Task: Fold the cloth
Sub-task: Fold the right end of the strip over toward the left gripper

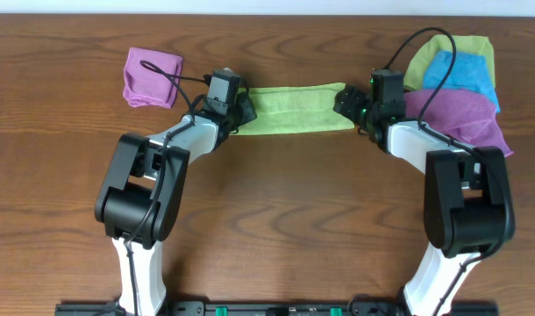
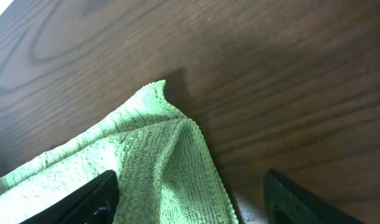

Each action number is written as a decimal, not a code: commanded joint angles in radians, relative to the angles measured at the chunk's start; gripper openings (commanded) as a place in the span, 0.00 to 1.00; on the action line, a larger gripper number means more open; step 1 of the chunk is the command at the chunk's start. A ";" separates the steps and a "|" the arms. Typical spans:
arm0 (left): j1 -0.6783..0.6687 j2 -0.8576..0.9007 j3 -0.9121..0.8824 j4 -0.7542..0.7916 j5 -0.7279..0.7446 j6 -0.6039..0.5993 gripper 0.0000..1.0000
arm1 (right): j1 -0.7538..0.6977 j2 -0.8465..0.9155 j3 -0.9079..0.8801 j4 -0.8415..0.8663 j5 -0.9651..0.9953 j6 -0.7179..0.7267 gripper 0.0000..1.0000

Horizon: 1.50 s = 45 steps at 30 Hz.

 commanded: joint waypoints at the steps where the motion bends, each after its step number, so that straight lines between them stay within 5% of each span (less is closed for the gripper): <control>1: 0.003 0.018 0.004 -0.019 -0.025 -0.006 0.06 | 0.014 0.016 0.022 -0.002 0.011 -0.018 0.74; 11: 0.003 0.018 0.004 -0.020 -0.022 -0.006 0.06 | 0.039 0.063 0.022 0.006 -0.022 -0.015 0.75; 18: 0.003 0.018 0.004 -0.020 -0.022 -0.006 0.06 | 0.041 0.063 0.022 0.014 -0.037 -0.015 0.67; 29: 0.003 0.018 0.004 -0.028 -0.021 -0.006 0.06 | 0.044 0.066 0.023 0.072 -0.048 -0.100 0.01; 45: 0.023 0.016 0.004 -0.032 -0.014 -0.006 0.06 | 0.164 -0.037 0.195 -0.091 -0.082 -0.210 0.01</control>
